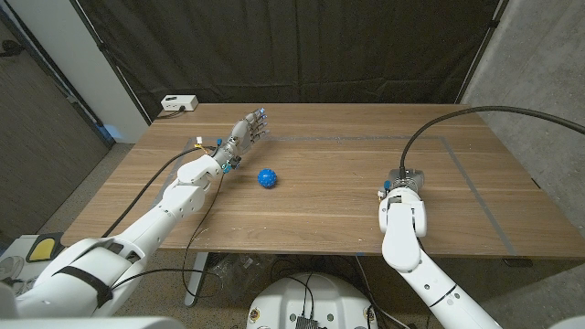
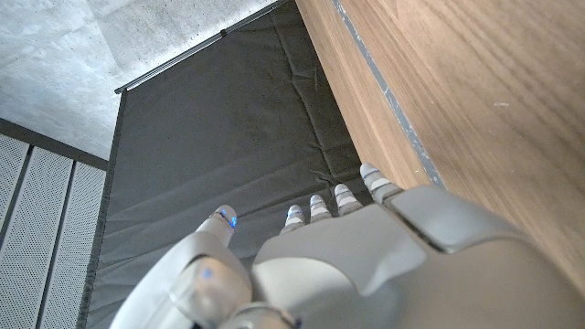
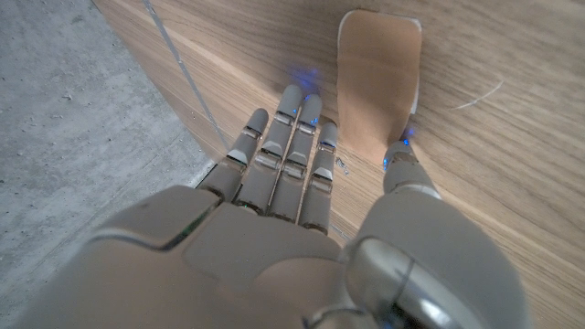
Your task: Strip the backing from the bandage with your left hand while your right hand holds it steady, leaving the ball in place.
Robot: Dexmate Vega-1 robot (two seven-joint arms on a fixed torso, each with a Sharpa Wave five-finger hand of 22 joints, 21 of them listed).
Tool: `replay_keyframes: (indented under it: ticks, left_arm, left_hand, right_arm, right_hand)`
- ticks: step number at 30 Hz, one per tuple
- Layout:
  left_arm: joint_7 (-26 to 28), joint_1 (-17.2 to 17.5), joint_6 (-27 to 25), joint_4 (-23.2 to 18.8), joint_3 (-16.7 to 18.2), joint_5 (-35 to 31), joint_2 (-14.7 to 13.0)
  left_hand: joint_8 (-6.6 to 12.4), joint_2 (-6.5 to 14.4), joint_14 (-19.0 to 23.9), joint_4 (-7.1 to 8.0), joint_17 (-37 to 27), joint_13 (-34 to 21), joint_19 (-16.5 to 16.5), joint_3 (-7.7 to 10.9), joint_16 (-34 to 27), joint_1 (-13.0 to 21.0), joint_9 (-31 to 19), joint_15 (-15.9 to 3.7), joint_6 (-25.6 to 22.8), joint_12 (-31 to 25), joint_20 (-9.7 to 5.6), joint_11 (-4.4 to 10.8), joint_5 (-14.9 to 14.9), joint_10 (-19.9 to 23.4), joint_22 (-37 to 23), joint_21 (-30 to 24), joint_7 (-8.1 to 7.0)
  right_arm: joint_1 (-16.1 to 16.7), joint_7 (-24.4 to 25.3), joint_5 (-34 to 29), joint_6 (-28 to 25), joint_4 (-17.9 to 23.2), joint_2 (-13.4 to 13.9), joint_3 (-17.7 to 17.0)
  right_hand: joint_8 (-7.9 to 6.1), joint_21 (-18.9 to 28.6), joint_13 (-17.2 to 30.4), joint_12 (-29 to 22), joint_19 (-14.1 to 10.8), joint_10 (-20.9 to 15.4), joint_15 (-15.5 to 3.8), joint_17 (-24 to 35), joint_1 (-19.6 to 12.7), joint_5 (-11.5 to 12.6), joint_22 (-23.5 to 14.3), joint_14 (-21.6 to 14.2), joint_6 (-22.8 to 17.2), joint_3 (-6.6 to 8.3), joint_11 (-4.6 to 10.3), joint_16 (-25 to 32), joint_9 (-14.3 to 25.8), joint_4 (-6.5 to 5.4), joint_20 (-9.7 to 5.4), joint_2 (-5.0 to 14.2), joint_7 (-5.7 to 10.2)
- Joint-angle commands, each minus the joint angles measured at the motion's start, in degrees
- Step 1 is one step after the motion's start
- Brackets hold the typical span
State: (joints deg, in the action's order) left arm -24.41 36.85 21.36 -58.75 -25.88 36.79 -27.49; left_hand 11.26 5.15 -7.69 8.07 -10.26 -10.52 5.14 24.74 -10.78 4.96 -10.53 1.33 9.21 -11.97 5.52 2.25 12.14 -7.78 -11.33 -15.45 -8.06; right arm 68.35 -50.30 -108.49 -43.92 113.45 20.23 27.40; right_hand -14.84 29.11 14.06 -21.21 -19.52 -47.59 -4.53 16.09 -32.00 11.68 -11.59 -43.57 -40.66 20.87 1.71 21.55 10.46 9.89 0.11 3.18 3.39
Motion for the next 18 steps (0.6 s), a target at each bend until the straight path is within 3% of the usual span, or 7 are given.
replay_keyframes:
  ticks: [1,6,10,18]
  left_arm:
    - [0.28,0.24,-0.06,-0.52,0.11,0.09,-0.18]
    - [0.28,0.29,-0.23,-0.7,0.09,0.1,-0.29]
    - [0.2,0.25,-0.11,-0.55,0.08,0.12,-0.22]
    - [0.18,0.31,0.04,-0.43,0.16,0.19,-0.22]
  left_hand:
    - [-0.19,-0.16,-0.33,-0.13,-0.3,-0.28,0.07,-0.12,0.02,0.09,-0.19,-0.04,0.04,0.27,0.41,-0.04,0.1,-0.18,-0.25,0.02,-0.18]
    - [-0.18,-0.2,-0.43,-0.15,-0.29,-0.28,0.07,-0.16,0.06,0.1,-0.19,-0.08,0.0,0.26,0.42,-0.03,0.11,-0.17,-0.26,0.04,-0.18]
    - [-0.21,-0.26,-0.44,-0.17,-0.3,-0.28,0.12,-0.2,0.06,0.1,-0.18,-0.11,0.06,0.28,0.33,-0.01,0.11,-0.22,-0.26,0.06,-0.25]
    - [-0.21,-0.49,-0.5,-0.25,-0.29,-0.28,0.18,-0.32,0.08,0.13,-0.18,-0.13,0.07,0.36,0.39,-0.2,0.11,-0.42,-0.27,0.12,-0.18]
  right_arm:
    - [-0.31,-1.88,-0.09,0.52,-0.89,0.36,0.13]
    - [-0.18,-0.29,0.23,0.0,-1.32,0.63,0.4]
    - [0.0,0.88,1.15,0.02,-1.01,1.18,0.57]
    - [-0.18,1.29,2.21,-0.3,-1.04,1.58,0.79]
  right_hand:
    - [-0.38,0.19,0.34,-0.75,-0.36,-1.31,-6.25,0.62,-1.75,0.65,-0.34,-0.87,-1.35,-0.02,0.11,0.99,0.37,0.54,-0.38,-0.61,0.24]
    - [-0.72,0.63,1.04,-2.44,-0.87,-4.3,-6.93,2.7,-4.63,0.87,-0.43,-3.4,-4.1,-0.59,0.53,3.87,0.4,0.04,-0.91,-0.79,0.76]
    - [-1.58,1.33,2.44,-5.52,-1.57,-9.01,-7.57,5.52,-7.95,1.12,-0.62,-4.99,-8.58,-1.23,1.62,6.85,0.54,-0.28,-1.39,-0.34,1.1]
    - [-2.9,2.24,4.56,-9.07,-2.13,-12.99,-8.21,7.47,-12.78,1.52,-0.88,-7.83,-14.18,-1.09,2.69,9.09,0.69,0.12,-2.19,-0.18,1.53]
